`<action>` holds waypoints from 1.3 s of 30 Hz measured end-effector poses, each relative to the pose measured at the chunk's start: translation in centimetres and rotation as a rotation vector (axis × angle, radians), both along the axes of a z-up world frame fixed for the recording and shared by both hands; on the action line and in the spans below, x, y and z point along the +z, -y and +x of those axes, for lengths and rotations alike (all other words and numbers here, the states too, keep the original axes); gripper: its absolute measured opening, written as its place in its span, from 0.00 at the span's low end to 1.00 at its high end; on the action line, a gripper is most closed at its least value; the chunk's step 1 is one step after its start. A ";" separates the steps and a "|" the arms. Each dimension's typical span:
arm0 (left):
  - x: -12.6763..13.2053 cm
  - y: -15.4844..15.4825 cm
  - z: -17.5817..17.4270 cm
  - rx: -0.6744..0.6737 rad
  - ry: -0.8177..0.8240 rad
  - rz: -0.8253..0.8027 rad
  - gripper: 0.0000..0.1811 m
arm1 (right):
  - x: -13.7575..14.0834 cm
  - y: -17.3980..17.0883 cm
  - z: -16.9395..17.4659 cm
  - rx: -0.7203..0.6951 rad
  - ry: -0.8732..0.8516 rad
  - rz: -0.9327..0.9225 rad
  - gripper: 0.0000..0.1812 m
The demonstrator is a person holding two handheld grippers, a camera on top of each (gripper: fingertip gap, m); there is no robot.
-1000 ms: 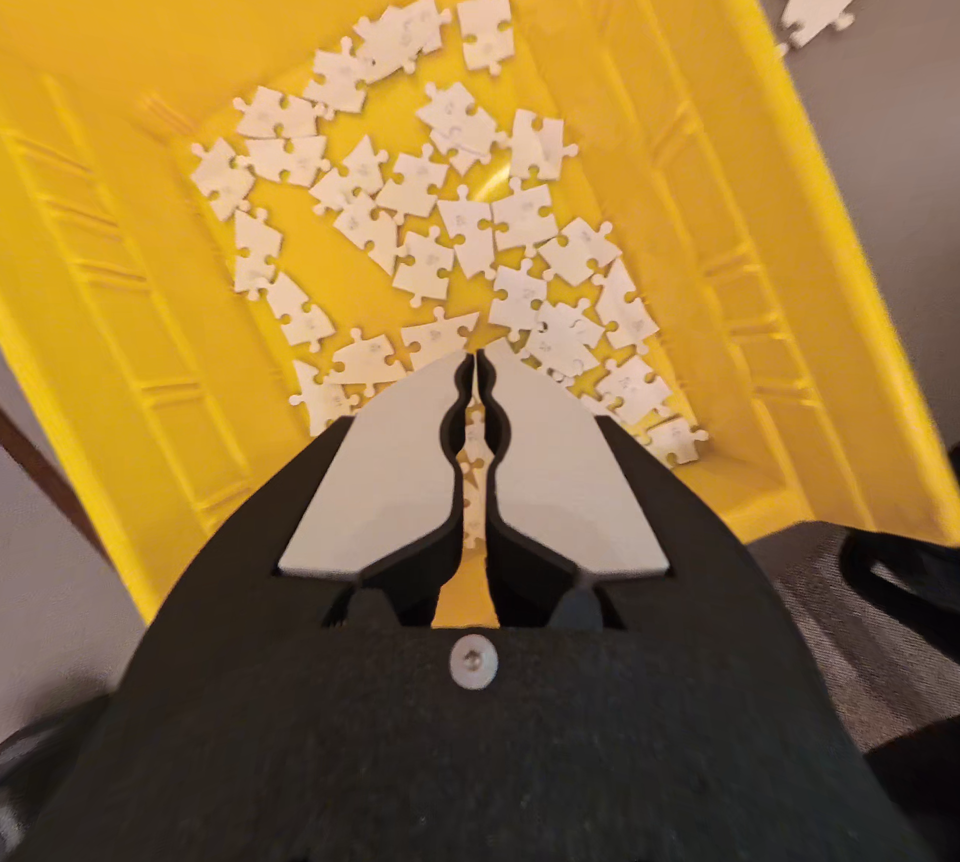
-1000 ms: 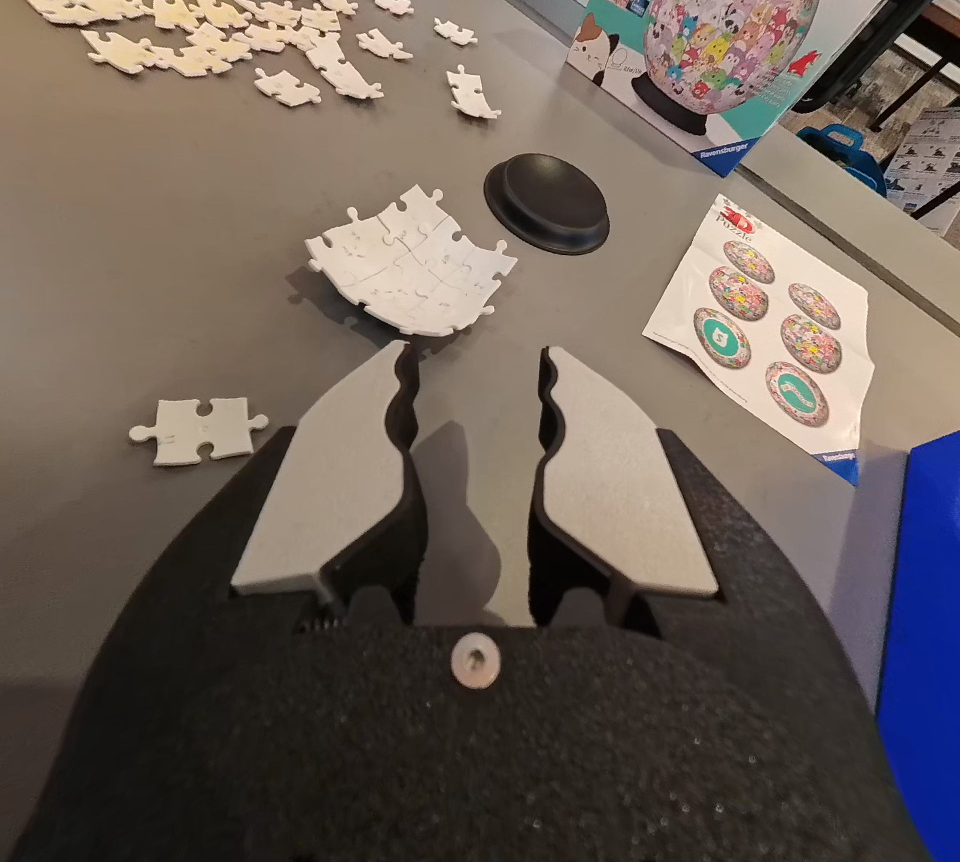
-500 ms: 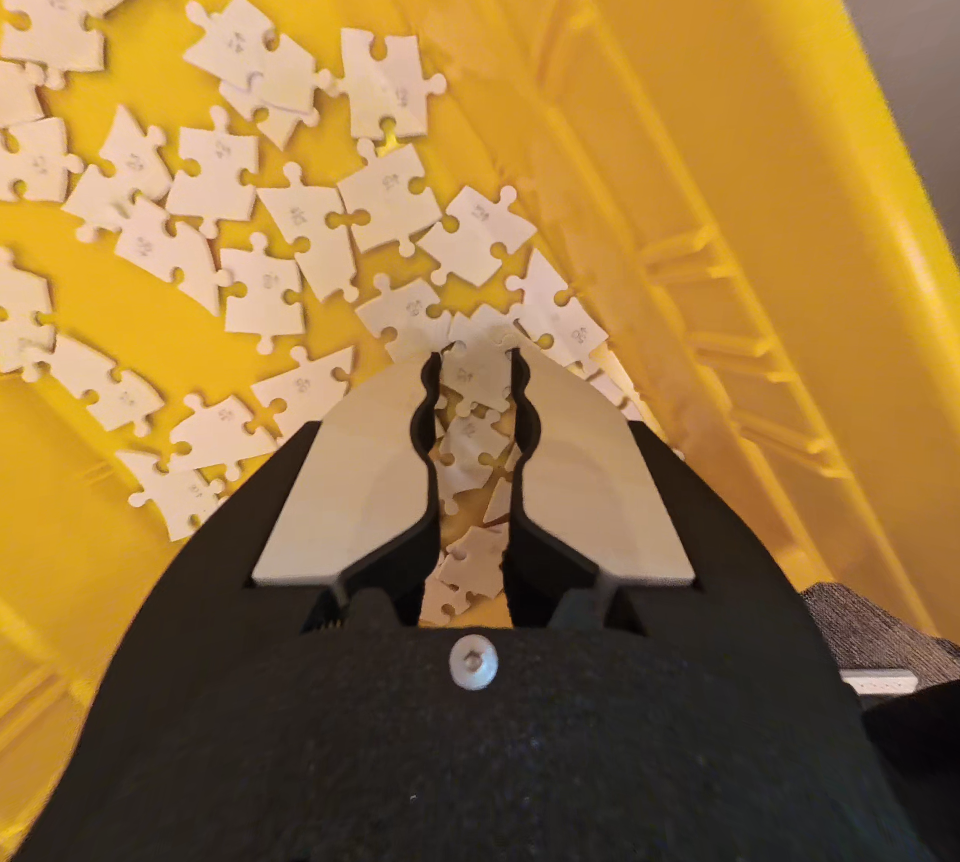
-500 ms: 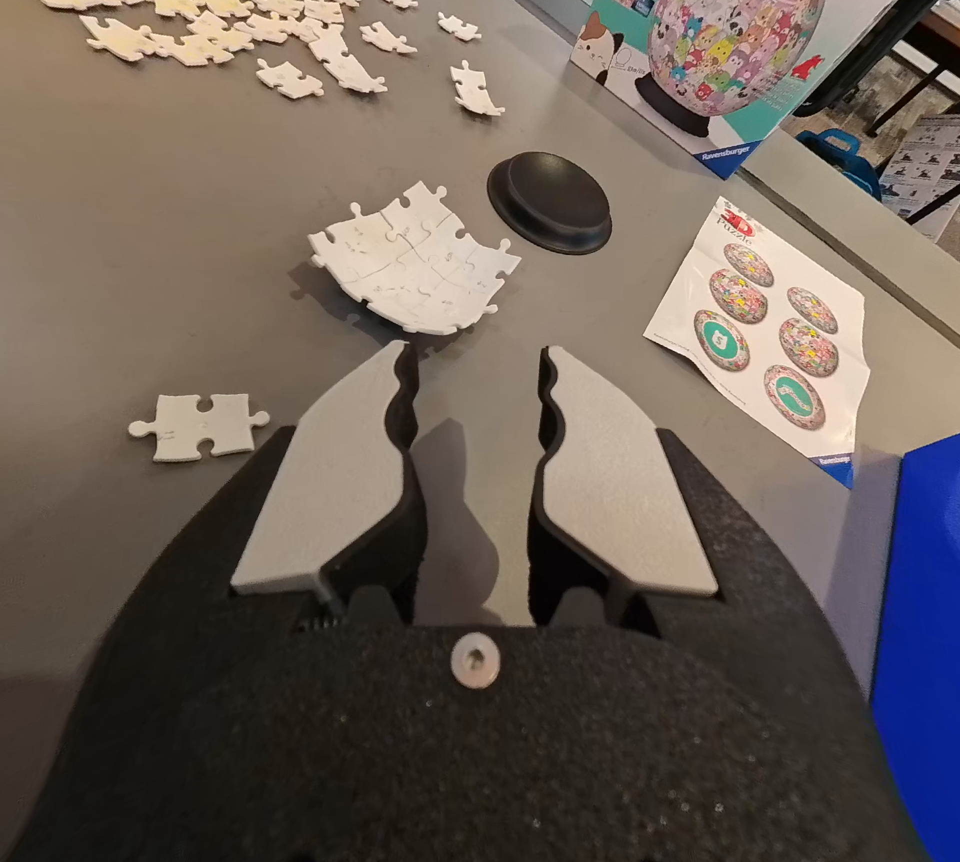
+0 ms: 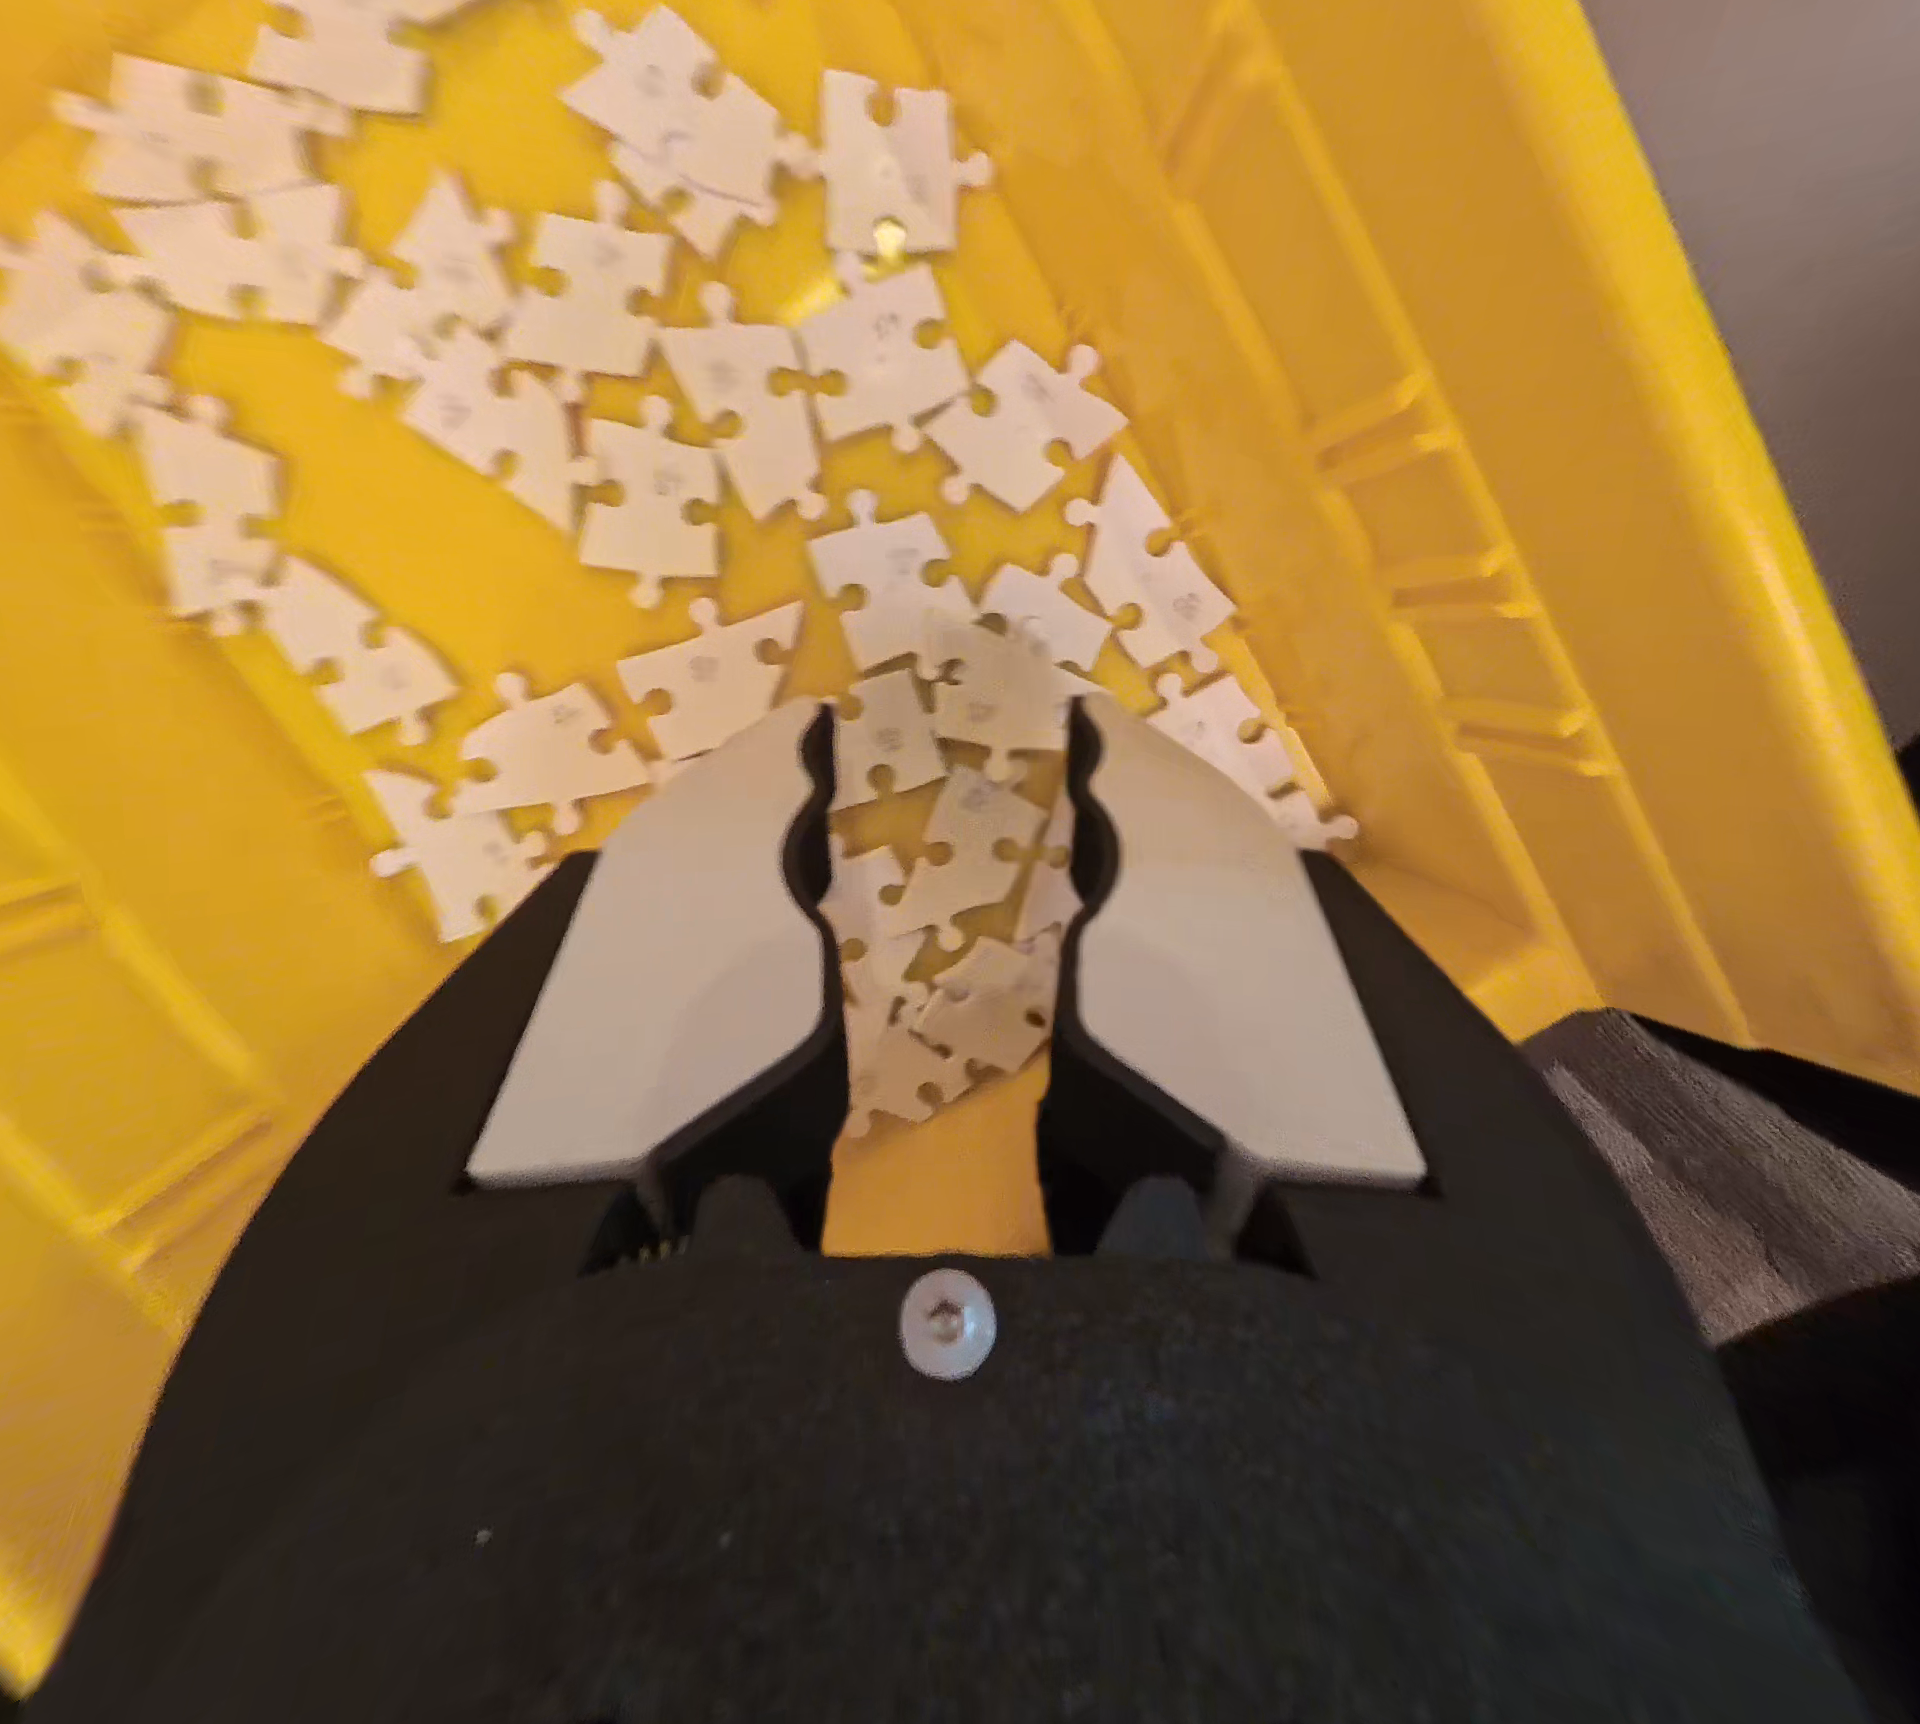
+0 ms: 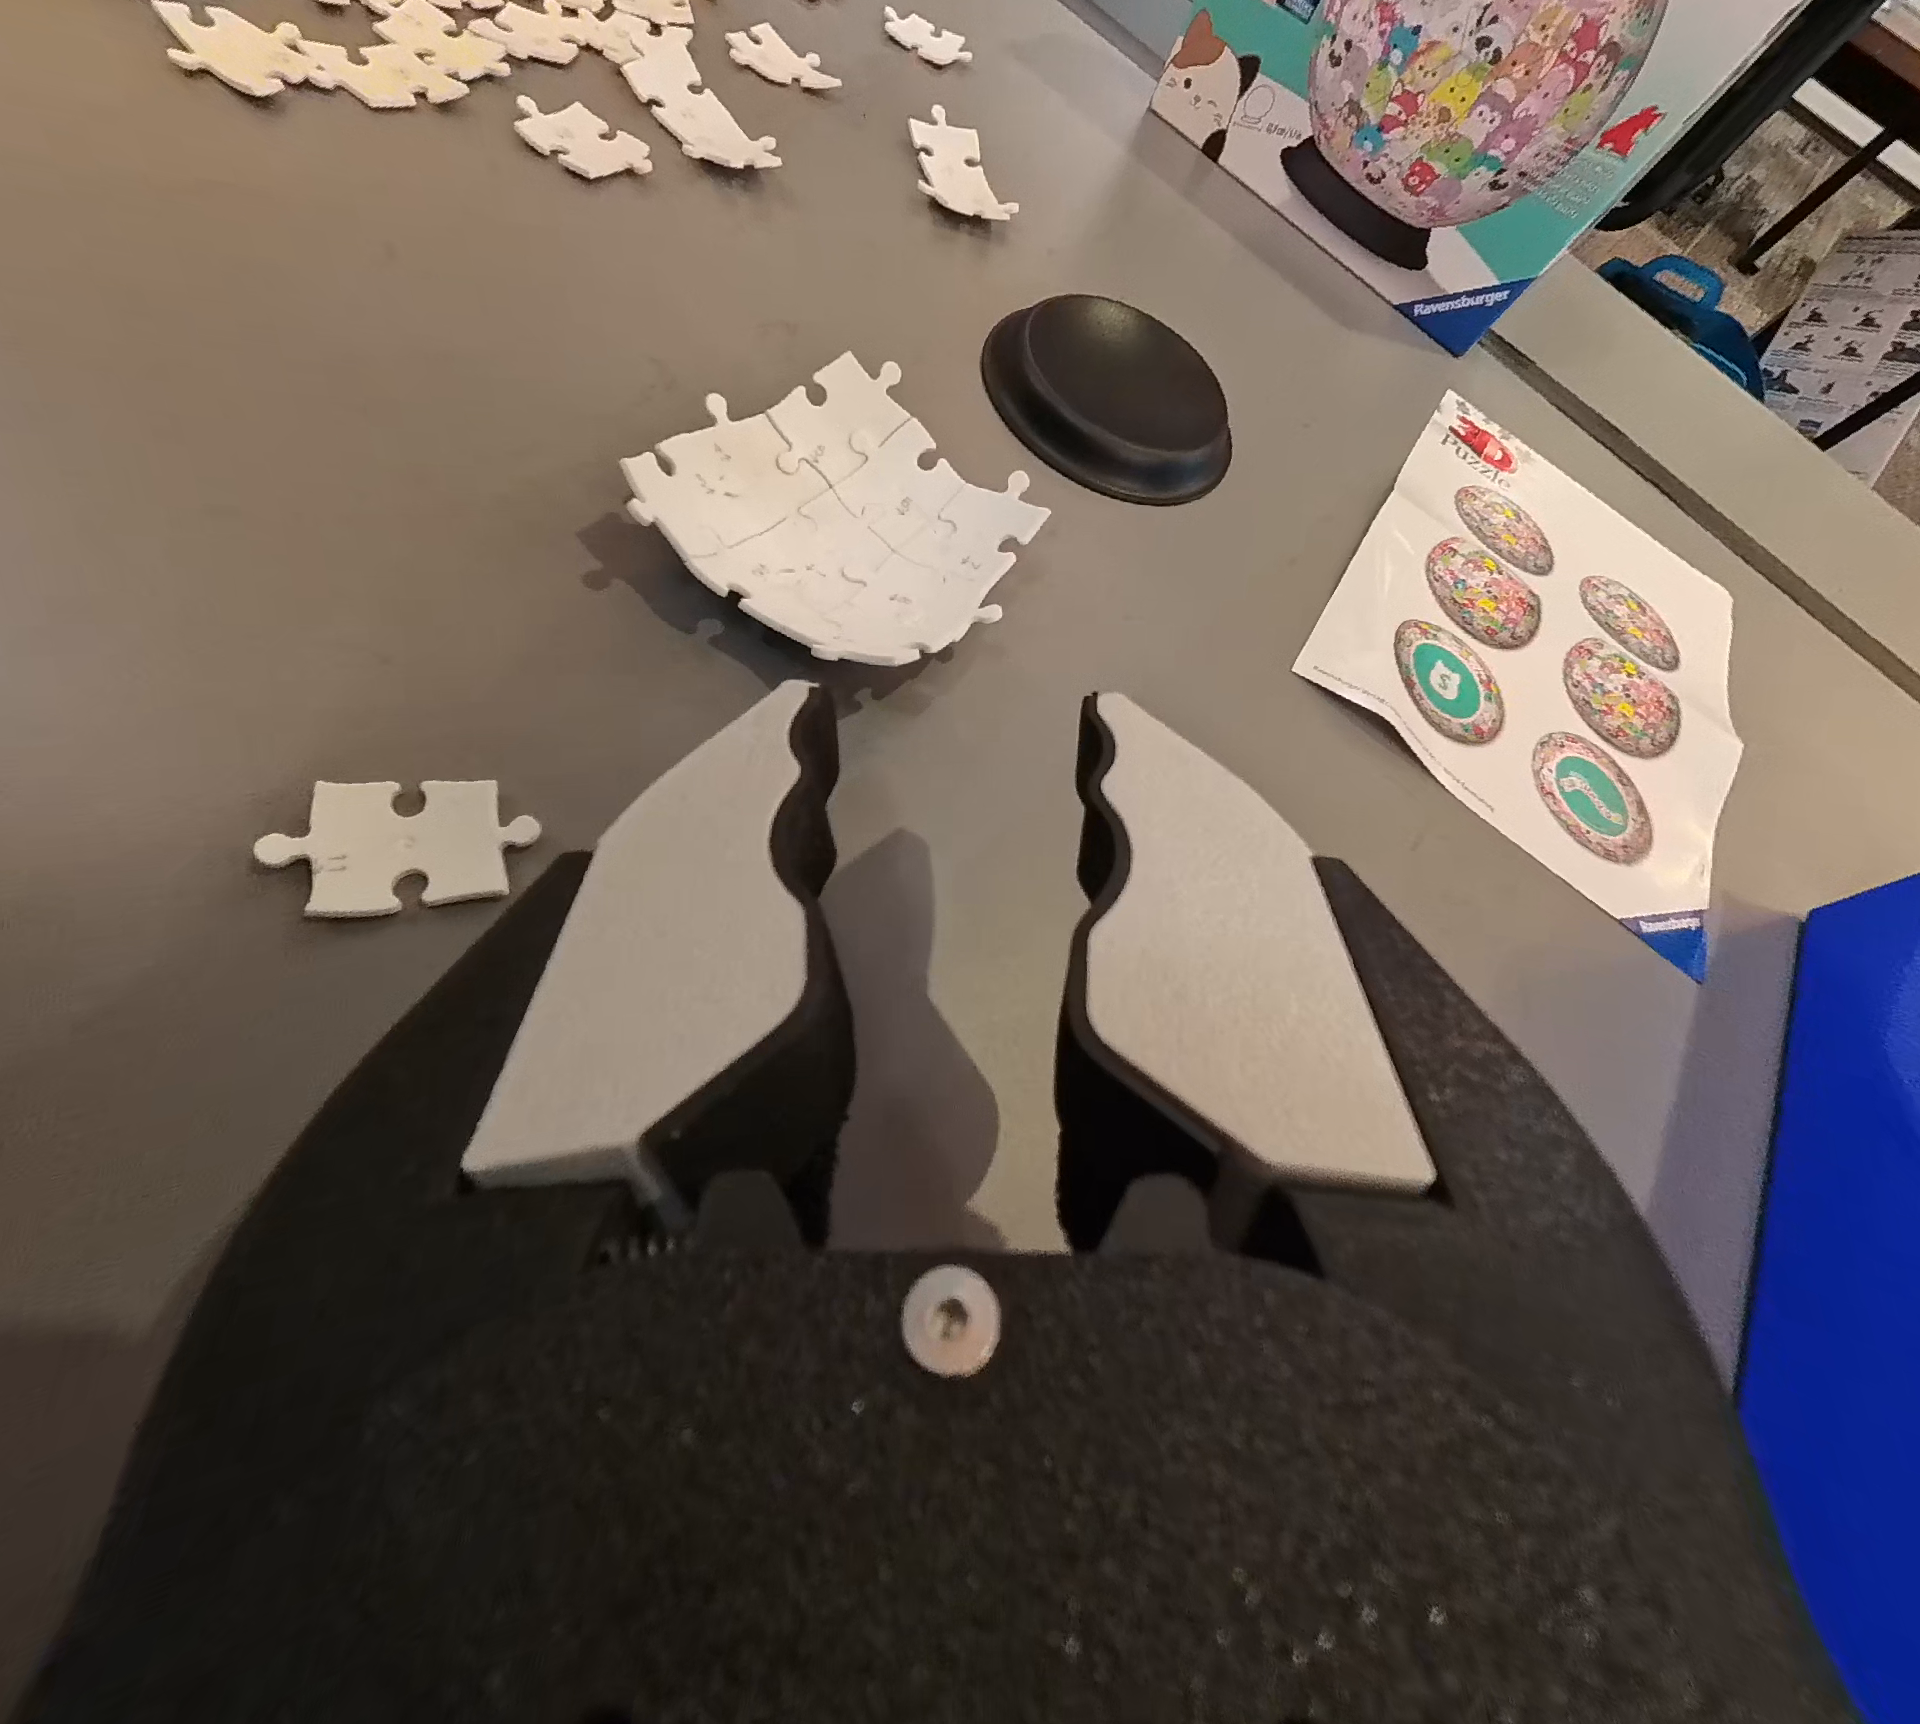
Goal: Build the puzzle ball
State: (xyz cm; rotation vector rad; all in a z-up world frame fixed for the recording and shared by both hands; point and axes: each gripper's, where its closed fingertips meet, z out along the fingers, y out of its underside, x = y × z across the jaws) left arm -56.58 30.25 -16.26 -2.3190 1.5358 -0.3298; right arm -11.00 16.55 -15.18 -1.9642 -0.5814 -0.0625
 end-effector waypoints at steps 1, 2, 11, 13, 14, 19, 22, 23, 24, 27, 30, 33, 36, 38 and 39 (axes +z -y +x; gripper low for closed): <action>-0.6 0.4 0.2 -0.015 -0.018 -0.018 0.28 | 0.0 0.0 0.0 0.001 0.002 0.000 0.24; -1.3 0.7 0.2 -0.027 -0.051 -0.023 0.29 | 0.0 0.0 0.0 0.001 0.004 0.000 0.24; -2.8 0.6 0.3 -0.063 -0.162 0.030 0.16 | -0.1 0.0 -0.1 0.003 0.016 0.000 0.24; -2.8 0.8 0.6 -0.068 -0.143 0.018 0.11 | -0.2 0.0 -0.2 0.004 0.020 -0.003 0.24; -2.7 0.8 0.6 -0.062 -0.135 0.013 0.10 | -0.2 0.0 -0.2 0.004 0.021 -0.004 0.24; -1.9 0.2 0.7 -0.037 -0.092 0.035 0.21 | -0.2 0.0 -0.2 0.005 0.021 -0.001 0.24; -1.7 -0.2 1.3 -0.043 -0.078 0.055 0.25 | -0.1 0.0 -0.2 0.005 0.017 0.002 0.24; -1.9 -0.2 1.4 -0.051 -0.083 0.049 0.25 | -0.1 0.0 -0.2 0.005 0.016 0.002 0.24; -2.2 -0.1 1.4 -0.057 -0.091 0.042 0.25 | -0.1 0.0 -0.2 0.005 0.016 0.002 0.24; -2.9 0.0 1.4 -0.065 -0.101 0.022 0.13 | 0.0 0.0 -0.2 0.006 0.018 0.006 0.24; -2.9 0.2 1.1 -0.068 -0.110 0.019 0.08 | -0.1 0.0 -0.2 0.005 0.018 0.004 0.24; -2.0 0.1 0.9 -0.050 -0.071 0.011 0.02 | -0.1 0.0 -0.1 0.005 0.015 0.001 0.24; -0.7 -0.3 0.4 -0.019 -0.031 0.025 0.02 | -0.1 0.0 -0.2 0.006 0.014 0.002 0.24; -0.2 -0.5 0.0 -0.004 -0.025 0.030 0.02 | -0.1 0.0 -0.2 0.006 0.014 0.002 0.24; -0.1 -0.5 -0.1 0.000 -0.022 0.029 0.02 | -0.1 0.0 -0.2 0.007 0.014 0.002 0.24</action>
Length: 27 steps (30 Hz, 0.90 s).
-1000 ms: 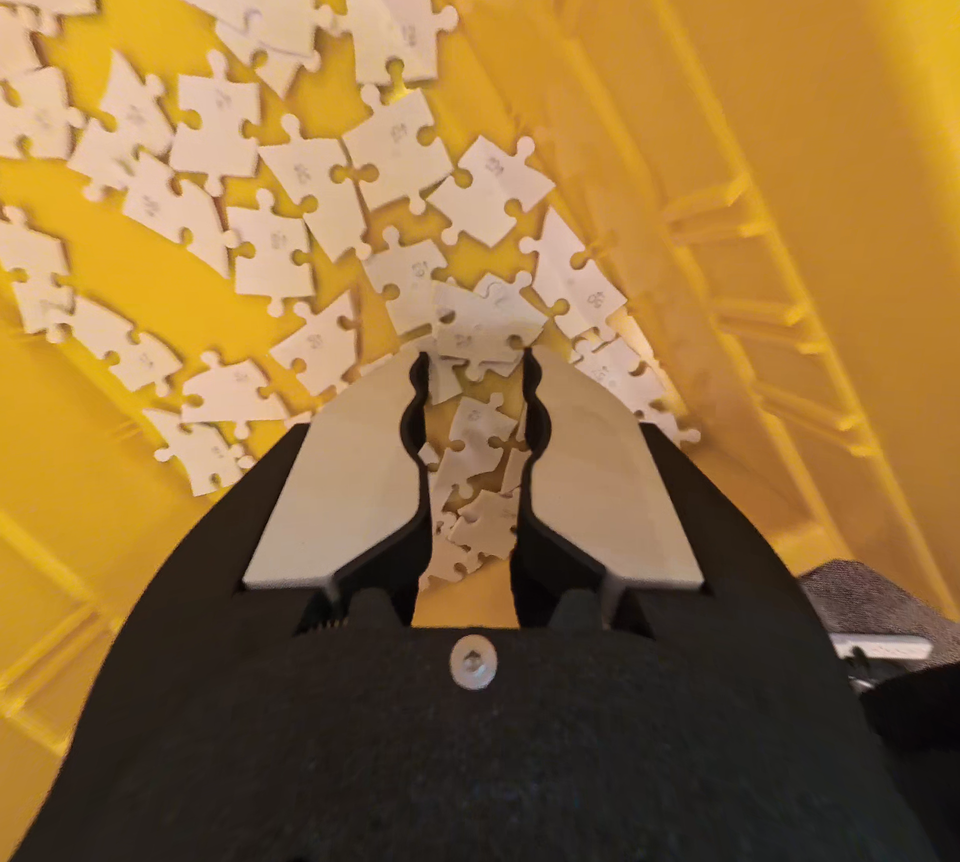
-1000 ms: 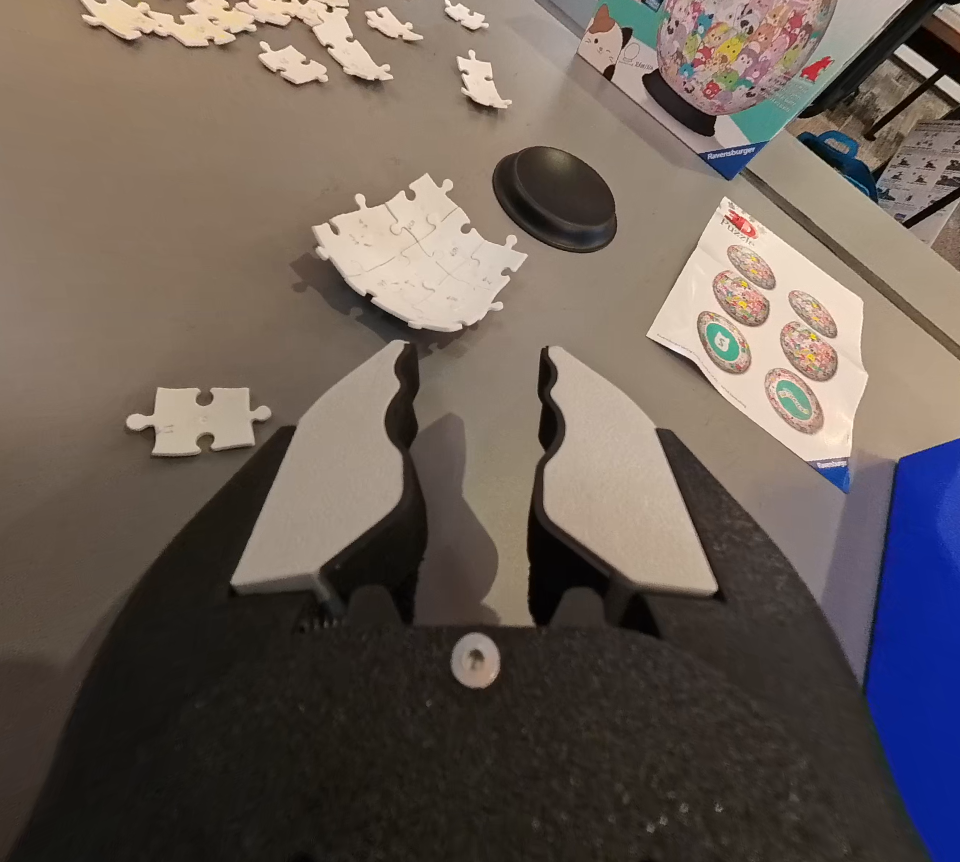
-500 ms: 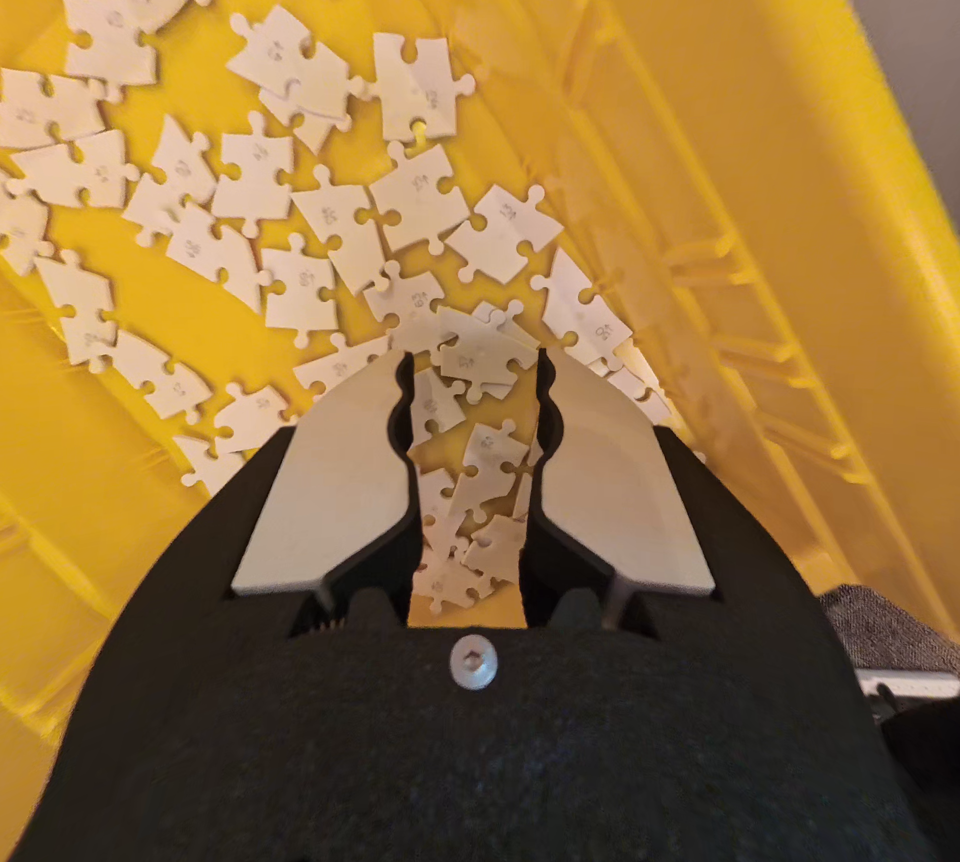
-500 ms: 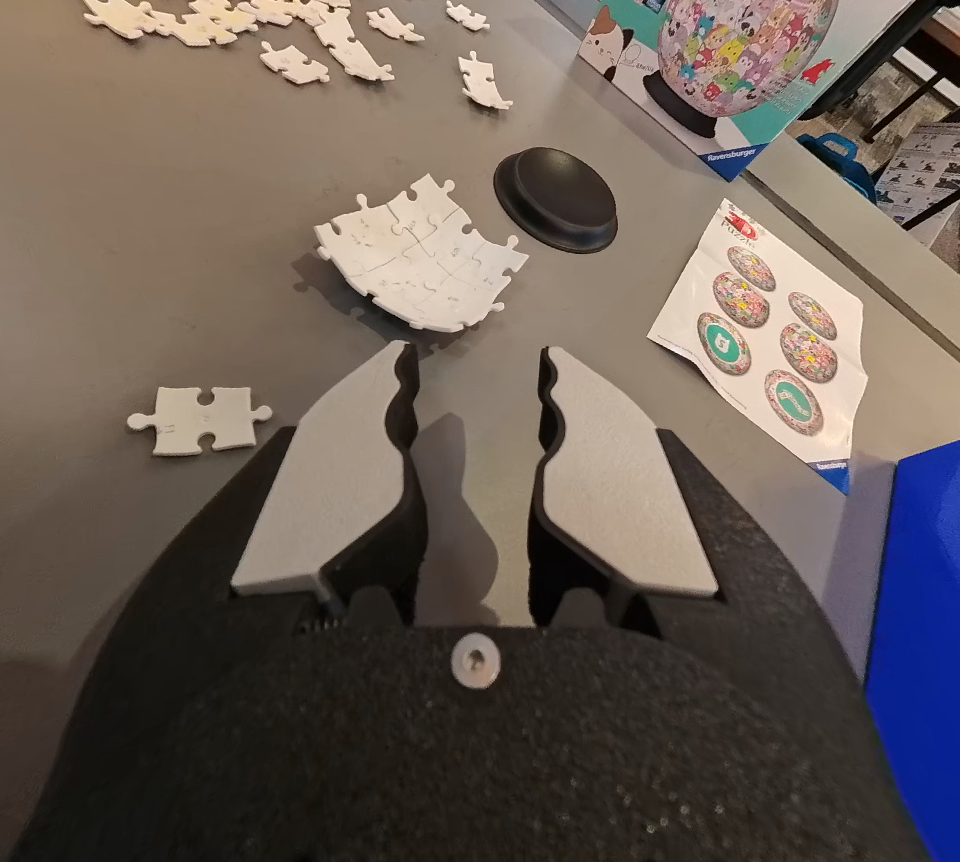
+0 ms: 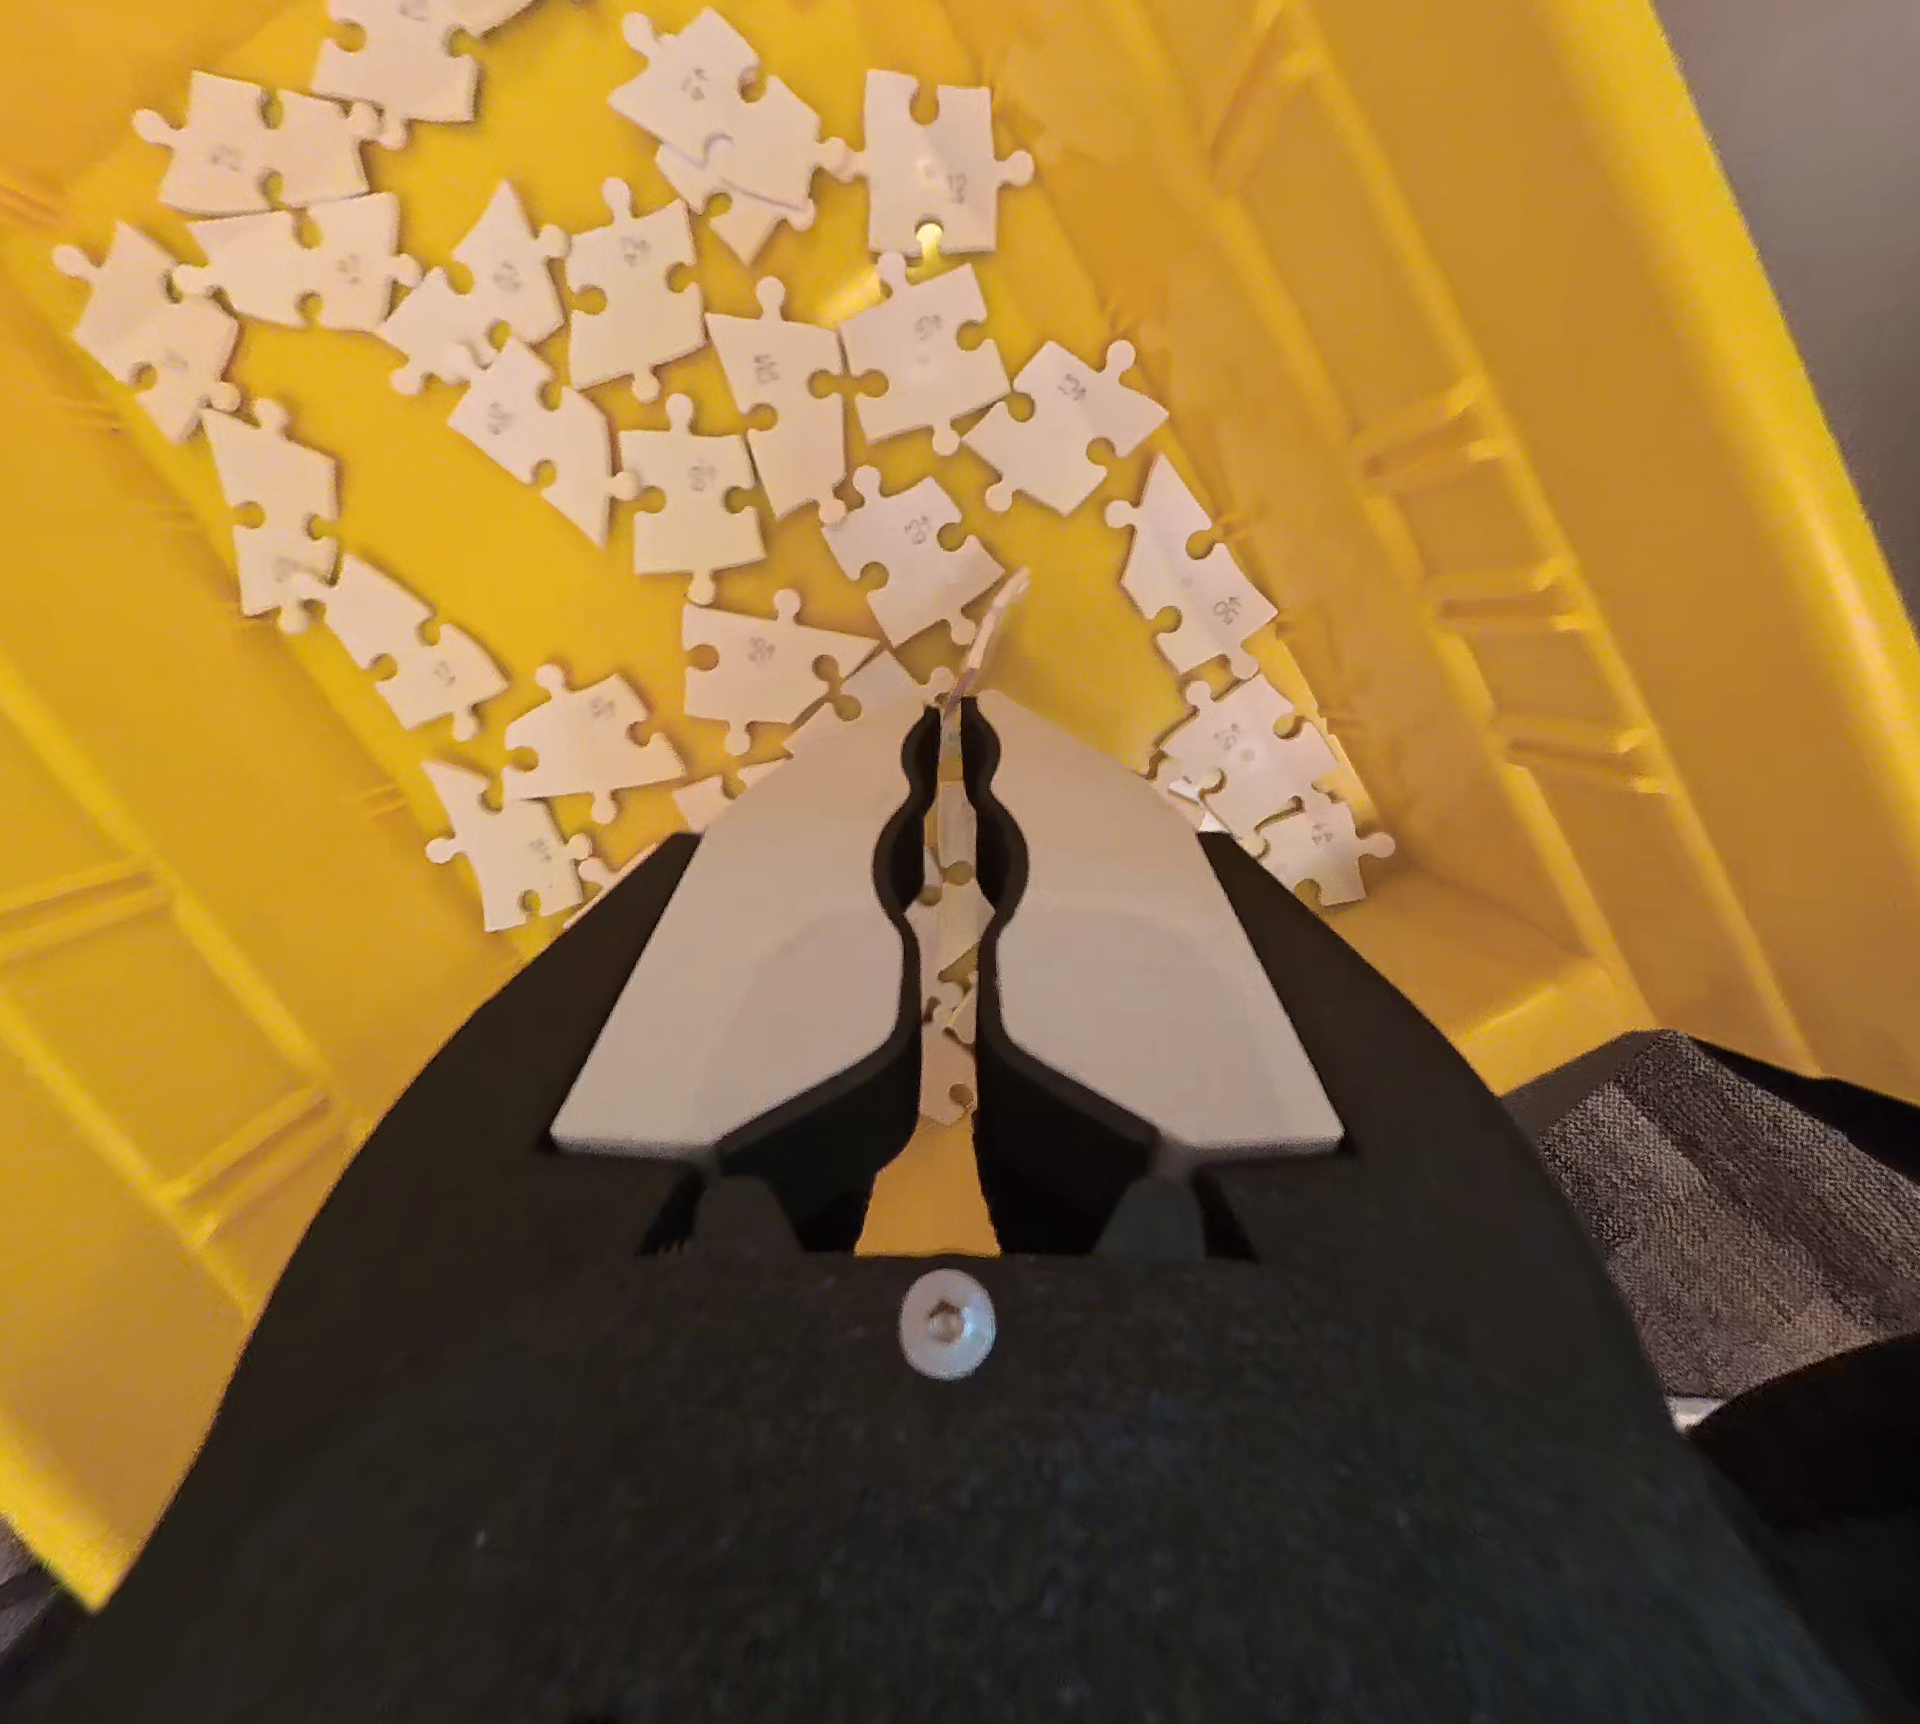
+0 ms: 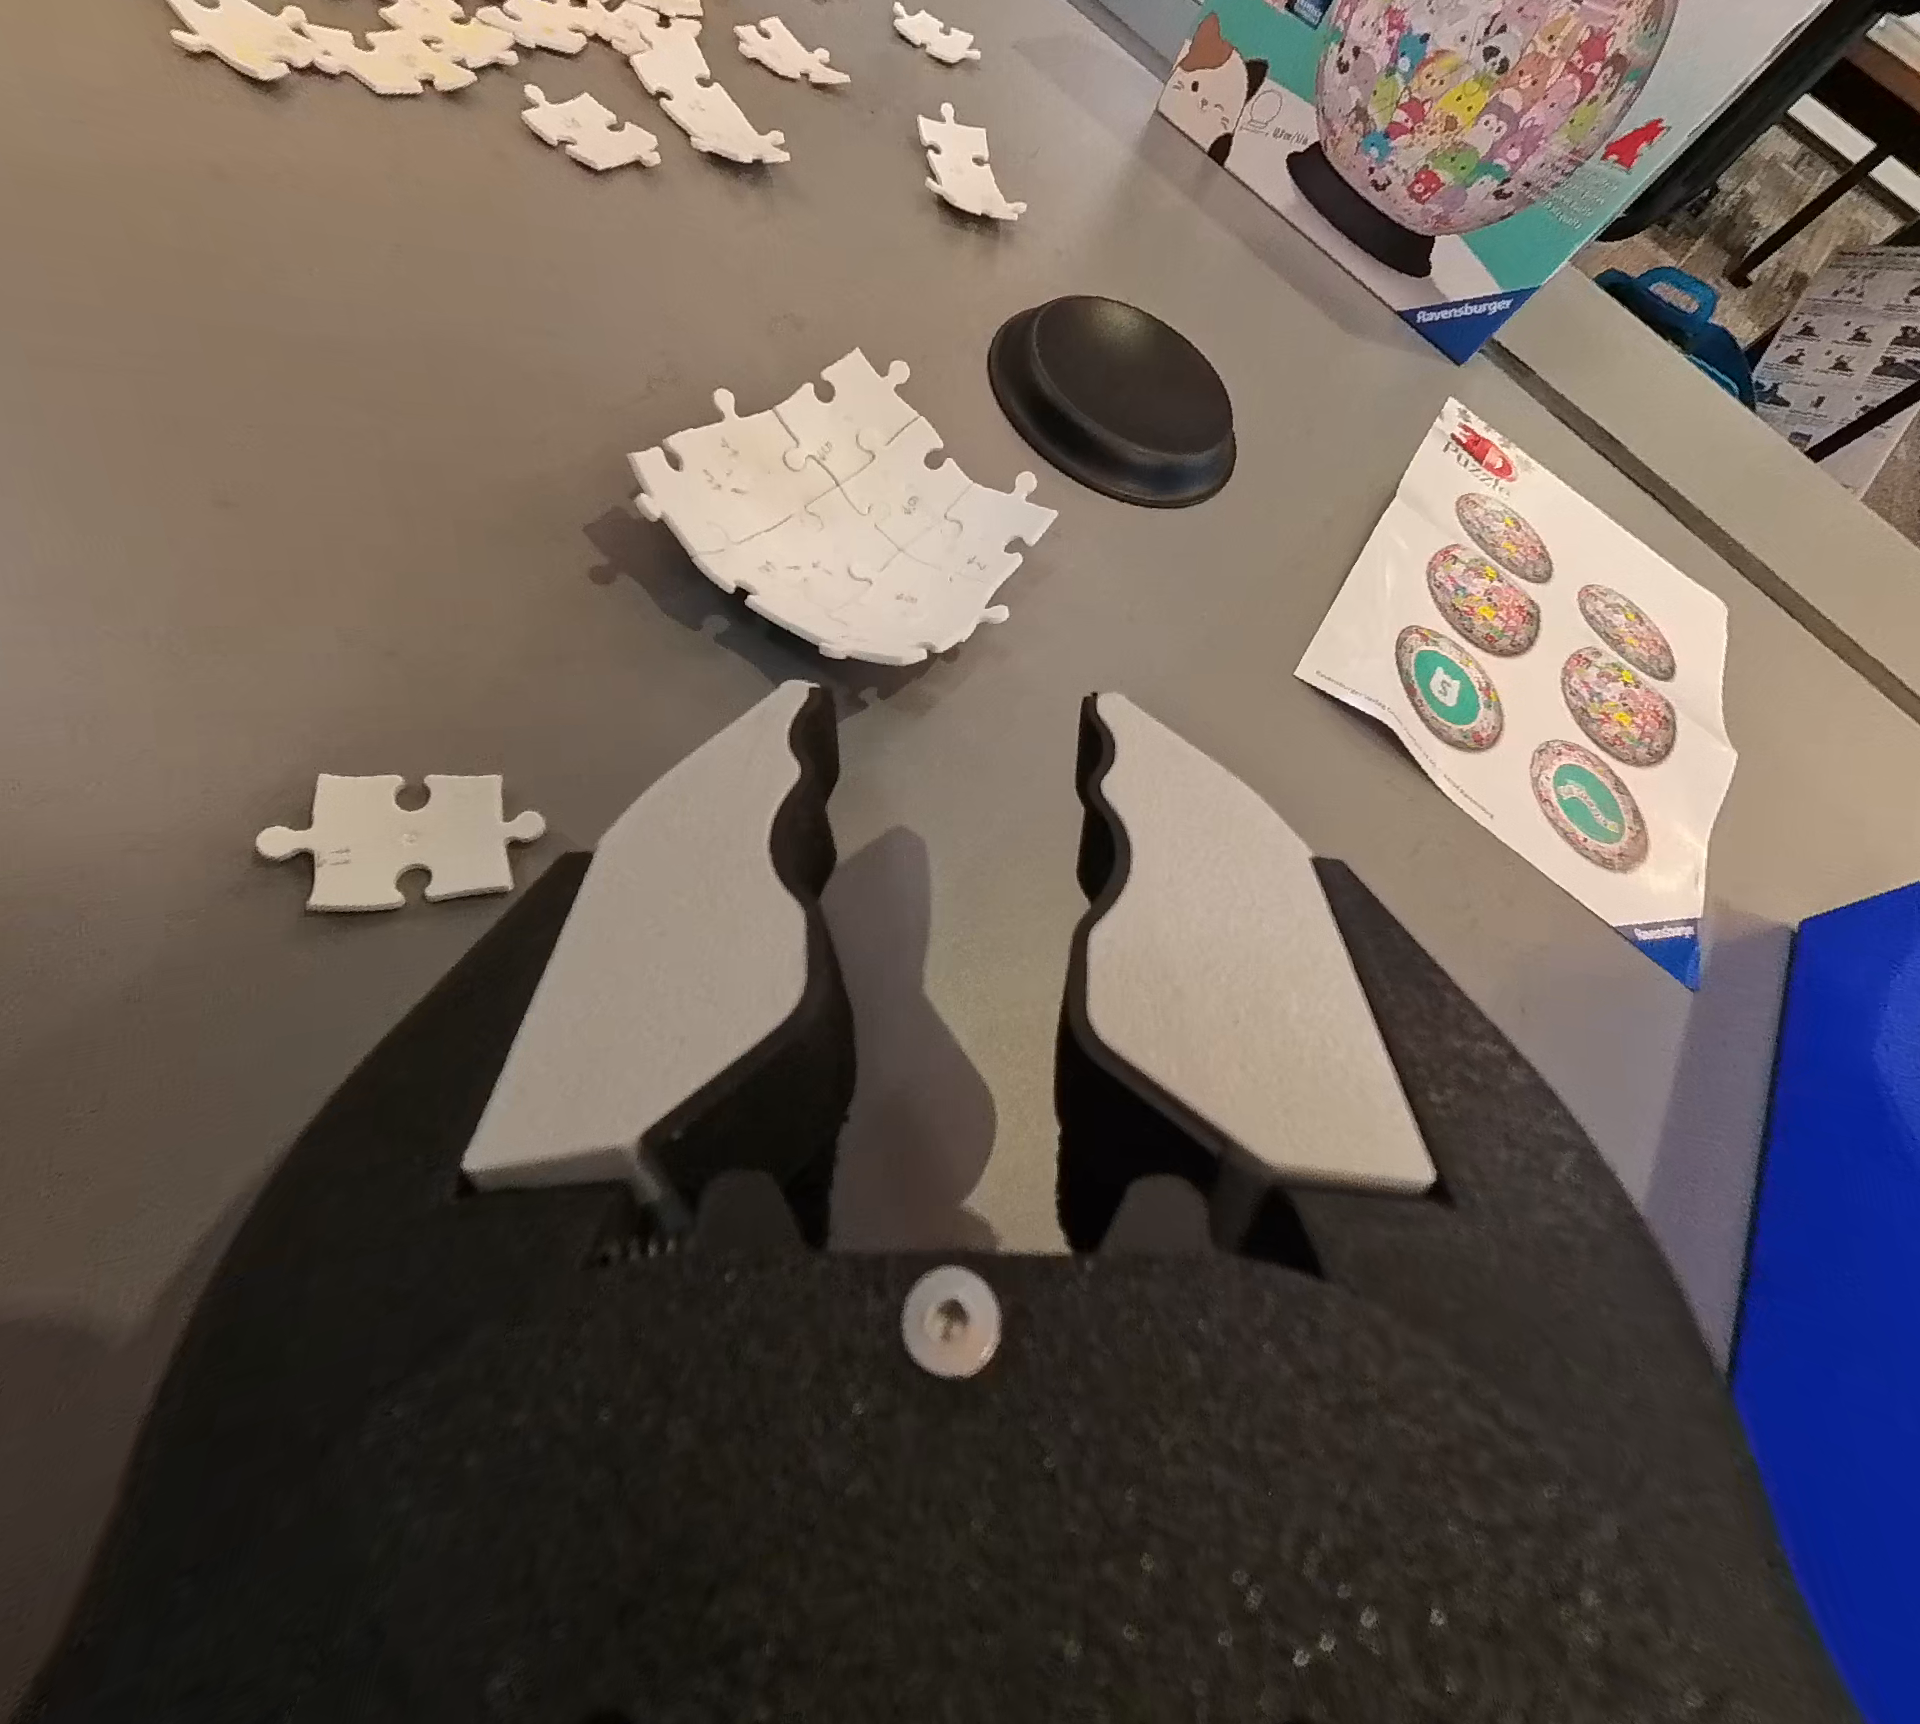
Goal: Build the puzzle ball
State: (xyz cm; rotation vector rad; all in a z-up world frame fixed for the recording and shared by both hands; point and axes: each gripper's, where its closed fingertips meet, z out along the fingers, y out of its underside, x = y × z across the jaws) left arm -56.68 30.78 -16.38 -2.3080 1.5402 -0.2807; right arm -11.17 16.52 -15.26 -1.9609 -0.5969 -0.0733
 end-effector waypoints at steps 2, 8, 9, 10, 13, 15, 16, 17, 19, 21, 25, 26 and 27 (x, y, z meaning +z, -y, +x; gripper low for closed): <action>-0.3 0.2 0.2 -0.003 0.014 -0.024 0.02 | 0.0 0.0 0.0 0.001 0.000 0.000 0.24; -2.1 0.2 0.8 0.001 0.021 -0.115 0.02 | 0.0 0.0 0.0 0.003 0.001 0.003 0.24; -2.0 0.3 1.1 -0.003 0.036 -0.136 0.01 | 0.0 0.0 0.0 0.003 0.001 0.003 0.24; -2.0 0.4 1.2 -0.008 0.041 -0.153 0.01 | 0.0 0.0 0.0 0.003 0.000 0.002 0.24; -2.4 0.8 1.3 -0.018 0.024 -0.202 0.07 | 0.0 0.0 0.0 0.003 -0.001 -0.002 0.24; -2.3 0.7 1.5 -0.018 0.035 -0.200 0.14 | 0.0 0.0 0.0 0.002 -0.003 -0.004 0.24; -2.3 0.5 1.6 -0.013 0.041 -0.195 0.13 | 0.0 0.0 0.0 0.002 -0.003 -0.005 0.24; -2.3 0.6 1.6 -0.014 0.040 -0.202 0.09 | -0.1 0.0 0.0 0.002 -0.003 -0.006 0.24; -2.5 0.5 1.7 -0.021 0.039 -0.202 0.04 | -0.1 0.0 0.0 0.004 -0.001 -0.009 0.24; -2.5 0.4 1.8 -0.021 0.038 -0.201 0.04 | -0.1 0.0 -0.1 0.005 0.003 -0.007 0.24; -1.4 -0.2 1.1 0.018 0.056 -0.157 0.01 | -0.2 0.0 -0.1 0.005 0.011 -0.009 0.24; -0.9 -0.3 0.8 0.041 0.078 -0.146 0.01 | -0.2 0.0 -0.1 0.005 0.012 -0.009 0.24; -0.4 -0.4 0.6 0.062 0.101 -0.139 0.01 | -0.2 0.0 -0.1 0.004 0.012 -0.009 0.24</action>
